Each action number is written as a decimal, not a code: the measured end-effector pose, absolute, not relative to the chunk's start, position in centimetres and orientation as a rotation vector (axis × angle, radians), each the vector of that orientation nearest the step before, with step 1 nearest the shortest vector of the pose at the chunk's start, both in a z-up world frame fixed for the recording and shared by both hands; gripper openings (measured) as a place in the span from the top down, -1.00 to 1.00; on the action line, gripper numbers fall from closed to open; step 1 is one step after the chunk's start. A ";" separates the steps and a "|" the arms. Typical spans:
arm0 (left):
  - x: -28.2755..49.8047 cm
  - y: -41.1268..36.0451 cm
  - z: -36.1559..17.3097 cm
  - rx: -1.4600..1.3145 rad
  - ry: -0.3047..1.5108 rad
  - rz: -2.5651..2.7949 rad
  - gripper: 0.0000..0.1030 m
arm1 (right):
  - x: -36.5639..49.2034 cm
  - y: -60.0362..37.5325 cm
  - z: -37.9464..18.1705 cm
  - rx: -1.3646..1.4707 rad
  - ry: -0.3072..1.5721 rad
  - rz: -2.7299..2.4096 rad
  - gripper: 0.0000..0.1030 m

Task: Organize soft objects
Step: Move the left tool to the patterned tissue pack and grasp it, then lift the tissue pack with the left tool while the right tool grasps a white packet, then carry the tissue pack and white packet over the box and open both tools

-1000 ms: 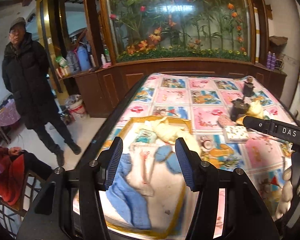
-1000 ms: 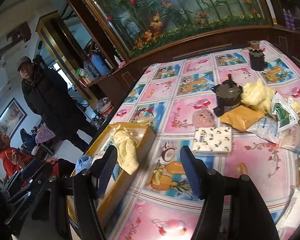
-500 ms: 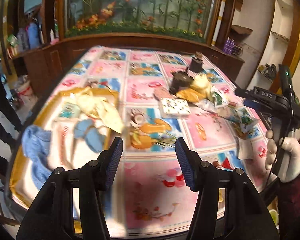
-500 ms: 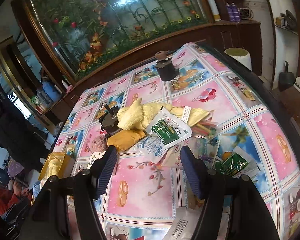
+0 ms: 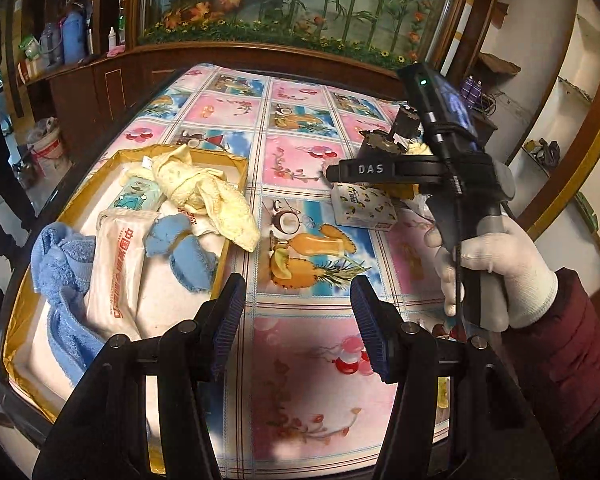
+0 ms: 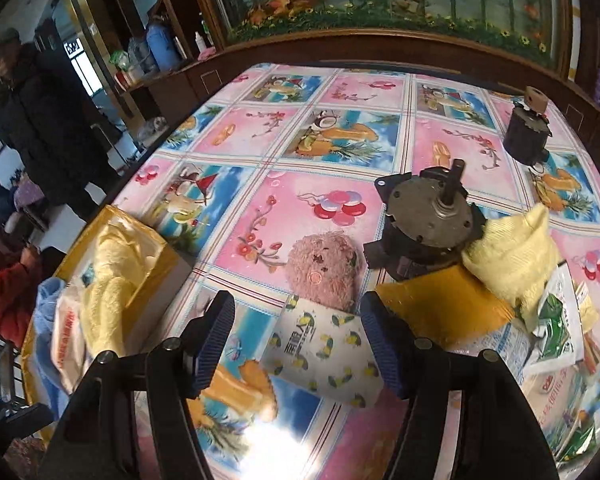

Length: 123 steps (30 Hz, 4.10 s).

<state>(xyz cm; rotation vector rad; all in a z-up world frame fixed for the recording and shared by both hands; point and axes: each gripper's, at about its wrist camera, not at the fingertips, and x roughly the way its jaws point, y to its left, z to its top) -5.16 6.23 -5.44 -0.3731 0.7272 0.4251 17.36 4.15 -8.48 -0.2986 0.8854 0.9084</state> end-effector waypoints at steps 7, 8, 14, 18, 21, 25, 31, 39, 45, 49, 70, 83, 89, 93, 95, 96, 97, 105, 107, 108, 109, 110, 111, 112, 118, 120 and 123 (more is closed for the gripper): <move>-5.0 6.9 -5.8 -0.384 0.730 0.418 -0.06 | 16.8 2.0 -11.1 -0.299 1.031 0.882 0.02; -4.9 6.8 -5.8 -0.385 0.732 0.415 -0.06 | 16.2 1.4 -11.1 -0.296 1.049 0.892 0.02; -4.1 6.0 -6.1 -0.402 0.753 0.350 -0.06 | 14.1 -3.9 -9.1 -0.100 1.124 1.073 0.01; -3.4 5.2 -6.3 -0.421 0.772 0.295 -0.06 | 14.8 -9.9 -5.4 -0.034 0.955 0.998 -0.05; -1.9 4.3 -6.9 -0.393 0.799 0.259 -0.06 | 15.9 -14.5 -4.1 -0.022 0.863 0.885 -0.09; 0.7 3.7 -8.8 -0.414 0.862 0.209 -0.06 | 18.3 -20.3 -4.5 0.060 0.864 0.768 -0.10; 2.7 5.0 -11.2 -0.615 0.895 0.176 -0.06 | 21.1 -23.6 -5.7 0.147 0.877 0.678 -0.10; 5.9 3.7 -12.1 -0.552 0.941 0.206 -0.14 | 21.4 -22.7 -6.8 0.158 0.916 0.714 -0.10; 6.7 3.0 -12.2 -0.465 0.945 0.225 -0.25 | 17.1 -23.6 -8.4 0.118 0.969 0.768 -0.10; 7.3 2.9 -12.3 -0.427 0.940 0.263 -0.41 | 14.7 -23.8 -10.3 0.045 0.987 0.709 -0.18; 9.0 1.0 -13.6 -0.186 0.897 0.378 -0.48 | 10.7 -17.3 -13.1 -0.145 0.923 0.528 -0.60; 6.5 2.6 -12.4 -0.312 0.854 0.301 0.00 | 10.8 -19.4 -12.7 -0.106 0.903 0.538 0.17; 4.8 2.3 -11.3 -0.323 0.821 0.292 0.00 | 11.1 -21.0 -12.4 -0.022 0.922 0.557 0.69; 3.8 2.1 -10.6 -0.331 0.798 0.288 0.00 | 11.5 -22.2 -12.4 0.047 0.928 0.568 0.60; 3.6 2.2 -10.4 -0.339 0.791 0.284 0.00 | 11.8 -22.2 -12.4 0.052 0.934 0.526 0.22; 3.5 2.2 -10.3 -0.343 0.788 0.282 0.00 | 11.9 -22.1 -12.4 0.051 0.933 0.519 -0.13; 3.5 2.2 -10.4 -0.347 0.787 0.280 0.00 | 11.9 -21.7 -12.4 0.048 0.926 0.518 -0.26; 3.2 2.4 -10.8 -0.364 0.797 0.273 0.00 | 12.6 -16.8 -13.0 -0.116 0.928 0.435 -0.60; 3.2 2.6 -10.9 -0.370 0.796 0.273 0.00 | 11.9 -15.5 -13.2 -0.210 0.911 0.447 -0.60; 3.1 2.6 -11.0 -0.373 0.795 0.272 0.00 | 11.6 -15.2 -13.2 -0.220 0.913 0.468 -0.61; 3.1 2.7 -11.0 -0.377 0.794 0.270 0.00 | 11.3 -15.1 -13.2 -0.227 0.908 0.475 -0.59; 3.0 2.7 -11.1 -0.380 0.793 0.268 0.00 | 11.2 -15.1 -13.2 -0.224 0.906 0.489 -0.54; 3.0 2.8 -11.1 -0.382 0.791 0.268 0.00 | 10.9 -15.2 -13.0 -0.226 0.894 0.499 -0.28; 2.8 2.8 -11.1 -0.383 0.790 0.268 0.00 | 10.7 -15.4 -12.8 -0.216 0.890 0.507 -0.10; 1.6 3.3 -10.5 -0.400 0.758 0.274 0.00 | 10.3 -16.6 -12.6 -0.106 0.919 0.592 0.14; 0.9 3.7 -10.0 -0.411 0.741 0.279 0.00 | 10.0 -16.7 -12.4 -0.084 0.923 0.617 0.14; -0.6 4.5 -9.0 -0.427 0.711 0.292 0.00 | 9.2 -16.6 -11.2 -0.072 0.903 0.644 0.14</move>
